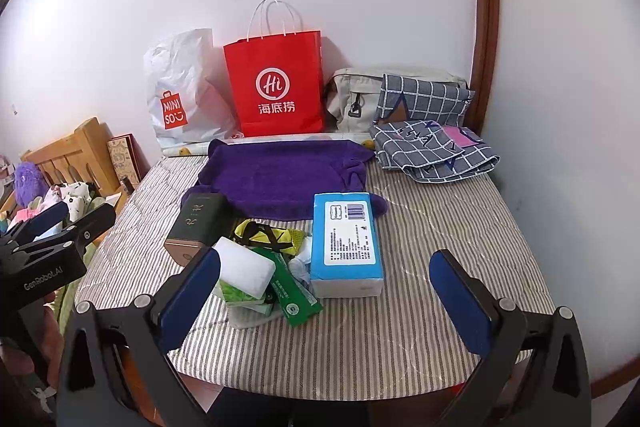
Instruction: Organize soft objects
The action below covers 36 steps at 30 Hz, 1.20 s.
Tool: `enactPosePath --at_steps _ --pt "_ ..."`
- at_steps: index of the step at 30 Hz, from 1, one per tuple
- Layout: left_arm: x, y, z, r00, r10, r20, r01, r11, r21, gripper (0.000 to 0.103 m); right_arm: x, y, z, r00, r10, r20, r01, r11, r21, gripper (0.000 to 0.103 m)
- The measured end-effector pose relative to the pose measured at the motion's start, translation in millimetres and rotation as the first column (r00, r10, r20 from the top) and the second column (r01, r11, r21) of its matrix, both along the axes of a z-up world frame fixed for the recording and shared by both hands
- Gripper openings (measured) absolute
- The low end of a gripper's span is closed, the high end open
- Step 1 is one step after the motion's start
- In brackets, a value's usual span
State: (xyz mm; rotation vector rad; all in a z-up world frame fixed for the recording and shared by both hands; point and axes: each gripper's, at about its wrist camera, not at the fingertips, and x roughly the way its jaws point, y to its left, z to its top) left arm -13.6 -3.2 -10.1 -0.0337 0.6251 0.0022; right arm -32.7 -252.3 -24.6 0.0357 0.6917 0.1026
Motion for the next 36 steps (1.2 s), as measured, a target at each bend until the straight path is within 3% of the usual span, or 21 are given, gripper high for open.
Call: enactPosePath --at_steps 36 --pt "1.8 4.1 2.9 1.000 -0.003 0.000 0.003 1.000 -0.005 0.103 -0.5 8.8 2.8 1.000 0.015 0.009 -0.015 1.000 0.011 0.103"
